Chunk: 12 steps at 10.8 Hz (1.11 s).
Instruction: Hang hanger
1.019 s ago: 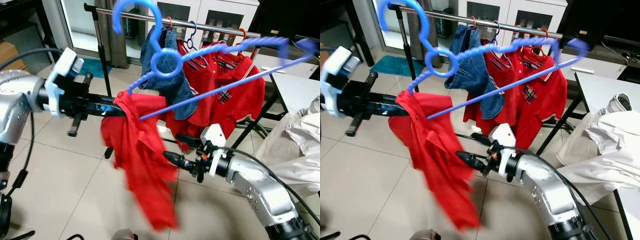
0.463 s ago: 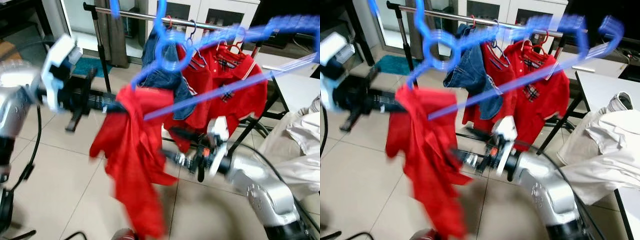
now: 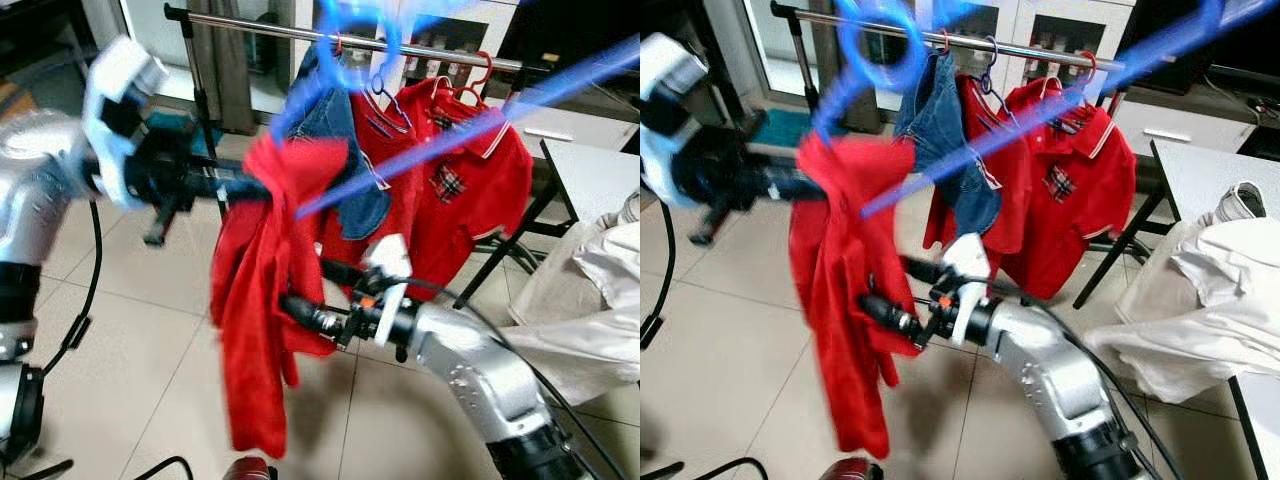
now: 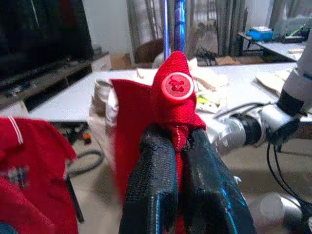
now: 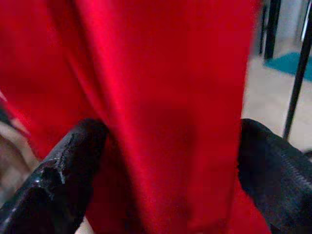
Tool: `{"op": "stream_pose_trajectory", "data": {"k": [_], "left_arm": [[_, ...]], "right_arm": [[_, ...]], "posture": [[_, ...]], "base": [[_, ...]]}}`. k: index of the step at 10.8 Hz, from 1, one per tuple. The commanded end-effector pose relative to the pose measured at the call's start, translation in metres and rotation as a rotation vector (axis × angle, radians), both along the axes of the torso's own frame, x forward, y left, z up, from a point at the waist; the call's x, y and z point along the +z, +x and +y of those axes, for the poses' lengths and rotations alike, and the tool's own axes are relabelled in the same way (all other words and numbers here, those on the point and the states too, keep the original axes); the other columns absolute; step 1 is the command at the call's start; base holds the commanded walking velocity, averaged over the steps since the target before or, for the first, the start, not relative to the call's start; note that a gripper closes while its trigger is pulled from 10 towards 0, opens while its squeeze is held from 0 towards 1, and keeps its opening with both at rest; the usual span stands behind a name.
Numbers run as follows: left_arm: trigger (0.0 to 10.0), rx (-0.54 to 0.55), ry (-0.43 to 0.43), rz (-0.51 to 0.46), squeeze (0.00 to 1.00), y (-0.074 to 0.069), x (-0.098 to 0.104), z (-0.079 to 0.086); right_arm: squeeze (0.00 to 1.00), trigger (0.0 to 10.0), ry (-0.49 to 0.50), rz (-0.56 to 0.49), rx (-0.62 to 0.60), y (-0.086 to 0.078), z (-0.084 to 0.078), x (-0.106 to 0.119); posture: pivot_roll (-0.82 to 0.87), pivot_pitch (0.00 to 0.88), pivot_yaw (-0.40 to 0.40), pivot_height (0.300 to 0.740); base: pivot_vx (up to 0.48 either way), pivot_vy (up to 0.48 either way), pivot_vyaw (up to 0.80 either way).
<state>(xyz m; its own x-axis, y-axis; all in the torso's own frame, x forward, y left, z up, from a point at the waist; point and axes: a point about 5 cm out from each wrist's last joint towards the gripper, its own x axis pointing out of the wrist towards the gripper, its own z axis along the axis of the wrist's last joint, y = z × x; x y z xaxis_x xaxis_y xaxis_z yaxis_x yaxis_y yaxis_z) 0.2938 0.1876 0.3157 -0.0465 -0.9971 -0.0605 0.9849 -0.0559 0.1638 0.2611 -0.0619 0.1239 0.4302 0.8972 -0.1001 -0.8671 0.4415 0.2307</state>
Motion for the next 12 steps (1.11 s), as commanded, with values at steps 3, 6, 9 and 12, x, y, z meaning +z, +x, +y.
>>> {"op": "stream_pose_trajectory", "data": {"k": [3, 6, 9, 12], "left_arm": [[0.0, -0.012, -0.072, -0.083, 0.00, -0.006, 0.029, -0.001], [0.0, 0.024, -0.091, -0.107, 0.00, -0.007, 0.037, 0.004], [0.0, 0.069, -0.095, -0.125, 0.00, -0.006, 0.040, 0.011], [0.0, 0.117, -0.093, -0.132, 0.00, -0.009, 0.038, 0.021]], "right_arm": [[0.00, 10.0, -0.194, 0.054, 0.031, -0.002, -0.006, -0.030], [0.00, 3.5, -0.304, 0.141, -0.007, 0.001, -0.023, -0.056], [0.00, 0.0, -0.346, 0.163, -0.085, 0.007, -0.045, -0.066], [0.00, 0.0, -0.338, 0.172, -0.195, 0.016, -0.072, -0.065]], "posture": [[0.20, 0.059, -0.015, 0.740], [0.20, 0.058, -0.021, 0.740], [0.20, 0.057, -0.027, 0.740], [0.20, 0.047, -0.032, 0.740]], "base": [[0.000, 0.000, 0.00], [0.000, 0.000, 0.00], [0.000, 0.000, 0.00], [0.000, 0.000, 0.00]]}}
